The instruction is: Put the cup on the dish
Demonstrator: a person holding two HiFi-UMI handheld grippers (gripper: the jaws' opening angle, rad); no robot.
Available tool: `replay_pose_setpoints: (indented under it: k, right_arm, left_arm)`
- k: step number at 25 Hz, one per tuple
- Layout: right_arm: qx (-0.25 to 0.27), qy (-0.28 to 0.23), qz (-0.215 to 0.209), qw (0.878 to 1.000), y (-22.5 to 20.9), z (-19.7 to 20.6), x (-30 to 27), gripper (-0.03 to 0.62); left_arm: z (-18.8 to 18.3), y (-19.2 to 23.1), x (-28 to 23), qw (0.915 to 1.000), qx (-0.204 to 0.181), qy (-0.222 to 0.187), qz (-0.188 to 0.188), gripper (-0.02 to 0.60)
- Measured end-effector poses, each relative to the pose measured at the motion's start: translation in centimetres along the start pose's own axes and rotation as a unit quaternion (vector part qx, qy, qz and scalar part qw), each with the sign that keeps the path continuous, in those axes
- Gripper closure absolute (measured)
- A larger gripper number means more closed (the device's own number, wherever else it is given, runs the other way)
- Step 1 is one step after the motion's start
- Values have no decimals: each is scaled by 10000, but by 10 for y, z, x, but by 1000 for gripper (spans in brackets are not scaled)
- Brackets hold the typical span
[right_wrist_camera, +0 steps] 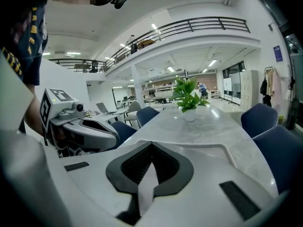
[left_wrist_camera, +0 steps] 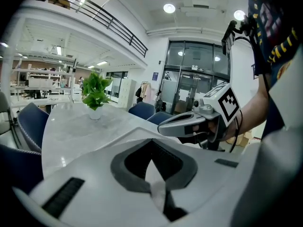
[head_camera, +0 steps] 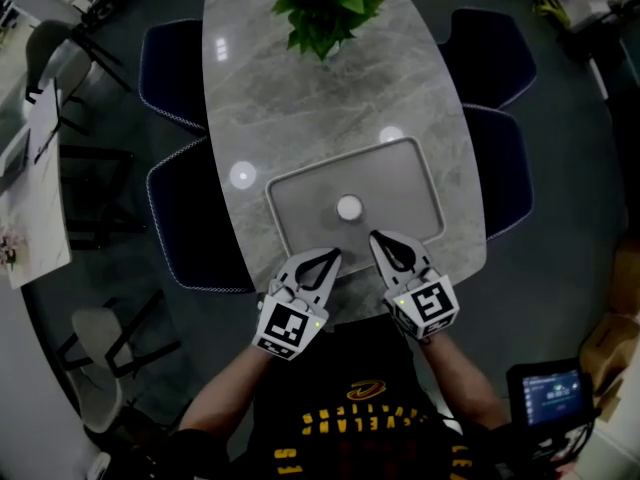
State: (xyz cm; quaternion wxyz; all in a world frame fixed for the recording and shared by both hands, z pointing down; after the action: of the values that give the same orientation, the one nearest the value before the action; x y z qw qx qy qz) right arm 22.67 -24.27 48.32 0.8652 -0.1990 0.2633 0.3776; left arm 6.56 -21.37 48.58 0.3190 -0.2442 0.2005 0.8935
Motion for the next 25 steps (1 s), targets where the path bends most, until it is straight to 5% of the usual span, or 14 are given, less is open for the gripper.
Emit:
replay_pose_setpoints:
  k: [15,25]
  right_arm:
    - [-35,-459,460,9979,35,-25,48,588]
    - [-15,-494,694,9964,59,-49,74,588]
  left_arm:
    - [-20,-27,52,9989,28,-407,228,581]
    - [-18,-18,83,9964,385,-709,266,581]
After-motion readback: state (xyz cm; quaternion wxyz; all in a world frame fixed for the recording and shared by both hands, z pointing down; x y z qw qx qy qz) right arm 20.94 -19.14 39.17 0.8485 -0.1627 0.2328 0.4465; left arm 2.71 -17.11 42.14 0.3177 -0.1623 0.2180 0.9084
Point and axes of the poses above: the fingertips, and each gripper's own axes: x backward along the fingers, y to its left, z out of its underside, the point moved 8 cm from there along x, backward along the fingers, and after that the axes turned 12 degrees about y, right-handed, at the moved point
